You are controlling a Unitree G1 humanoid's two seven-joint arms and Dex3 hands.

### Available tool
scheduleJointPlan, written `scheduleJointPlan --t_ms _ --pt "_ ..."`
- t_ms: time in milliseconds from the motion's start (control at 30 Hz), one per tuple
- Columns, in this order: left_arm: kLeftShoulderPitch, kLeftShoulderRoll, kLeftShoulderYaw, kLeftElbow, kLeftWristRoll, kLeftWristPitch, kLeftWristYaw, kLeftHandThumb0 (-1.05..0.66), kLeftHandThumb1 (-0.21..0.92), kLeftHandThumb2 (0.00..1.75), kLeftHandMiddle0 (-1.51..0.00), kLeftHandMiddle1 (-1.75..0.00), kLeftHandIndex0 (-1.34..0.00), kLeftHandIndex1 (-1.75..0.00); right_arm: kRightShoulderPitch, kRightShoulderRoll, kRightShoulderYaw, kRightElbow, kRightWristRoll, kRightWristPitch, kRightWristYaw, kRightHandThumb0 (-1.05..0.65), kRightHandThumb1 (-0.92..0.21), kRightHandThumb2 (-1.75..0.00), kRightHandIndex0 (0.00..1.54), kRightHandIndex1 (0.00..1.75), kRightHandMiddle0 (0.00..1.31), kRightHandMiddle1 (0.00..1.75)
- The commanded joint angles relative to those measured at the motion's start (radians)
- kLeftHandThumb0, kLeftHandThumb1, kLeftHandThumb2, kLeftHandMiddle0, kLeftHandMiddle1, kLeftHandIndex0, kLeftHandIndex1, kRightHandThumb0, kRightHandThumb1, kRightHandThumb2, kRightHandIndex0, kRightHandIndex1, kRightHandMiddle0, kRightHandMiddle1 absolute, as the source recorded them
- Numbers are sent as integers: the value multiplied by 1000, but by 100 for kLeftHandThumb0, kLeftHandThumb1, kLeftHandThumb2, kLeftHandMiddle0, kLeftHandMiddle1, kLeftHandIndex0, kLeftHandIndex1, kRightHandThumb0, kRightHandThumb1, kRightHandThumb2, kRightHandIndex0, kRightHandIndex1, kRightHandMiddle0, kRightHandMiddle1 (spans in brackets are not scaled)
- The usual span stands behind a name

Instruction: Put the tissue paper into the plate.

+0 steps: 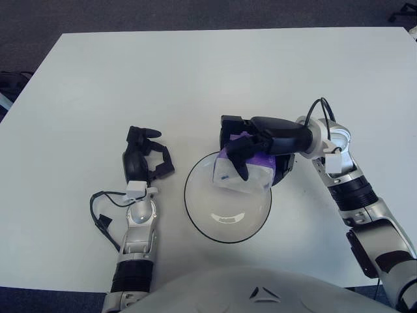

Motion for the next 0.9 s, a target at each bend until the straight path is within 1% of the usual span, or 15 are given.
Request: scheduleJointPlan --t_ms 0,100,233,367,400,433,467,500,533,567,600,633,667,767,867 --pt "66 -6 -1 91 10 37 -3 -1 25 140 -68 -170 -43 -175 -16 -18 10 -2 35 -41 23 0 -2 -164 86 167 61 175" --pt "66 -6 -1 91 10 36 -3 -1 25 139 -68 -169 -43 -175 -8 -16 3 -5 25 -57 11 0 -1 -166 85 170 61 175" --pt "67 -7 0 91 10 33 -3 -1 25 140 -68 -170 -43 -175 5 1 -14 -30 -30 -49 -44 0 -1 -167 85 174 60 175" --pt "67 -7 0 90 12 33 0 -1 24 141 -68 -171 -43 -175 24 0 -19 -72 -48 21 -90 0 -6 -162 80 174 58 175" --pt "67 -7 0 89 13 35 1 -1 24 141 -68 -171 -44 -175 24 -13 -19 -90 -59 52 -93 0 -7 -160 78 174 57 175" --pt "68 -8 0 89 14 36 2 -1 24 141 -69 -170 -44 -175 24 -23 -18 -104 -66 74 -96 -1 -33 -129 58 170 46 175" --pt "68 -8 -1 89 15 37 3 -1 24 140 -69 -169 -44 -175 30 -34 -18 -127 -77 98 -100 -1 -44 -114 49 167 42 175" --pt "68 -8 -1 90 16 38 4 -1 24 140 -69 -168 -44 -175 39 -43 -18 -147 -86 112 -103 -14 -61 -98 34 154 30 166" --pt "67 -8 -1 91 16 38 4 -1 24 140 -69 -168 -44 -175 46 -47 -18 -160 -92 120 -107 -36 -72 -94 22 120 19 132" --pt "67 -8 -1 91 16 39 5 -1 24 140 -70 -167 -44 -175 51 -51 -18 -169 -96 127 -110 -50 -79 -92 14 99 12 109" --pt "65 -9 0 95 15 43 5 -1 24 140 -70 -167 -44 -175 50 -57 -16 -160 -103 120 -105 -55 -82 -91 11 91 10 100" --pt "56 -9 4 114 10 44 5 -1 24 140 -70 -166 -44 -175 46 -69 -16 -165 -114 122 -101 -67 -85 -95 7 58 6 70" --pt "50 -9 7 128 6 44 5 -1 25 138 -70 -165 -44 -175 44 -77 -15 -170 -122 124 -99 -76 -88 -98 5 37 4 45" --pt "20 -6 20 207 -3 20 10 -1 26 136 -70 -161 -44 -175 41 -90 -12 -176 -135 129 -97 -90 -91 -103 1 12 1 15" --pt "7 -13 34 232 -18 8 16 -1 28 133 -68 -160 -44 -175 26 -107 -1 -157 -118 123 -73 -99 -92 -103 0 4 0 5"
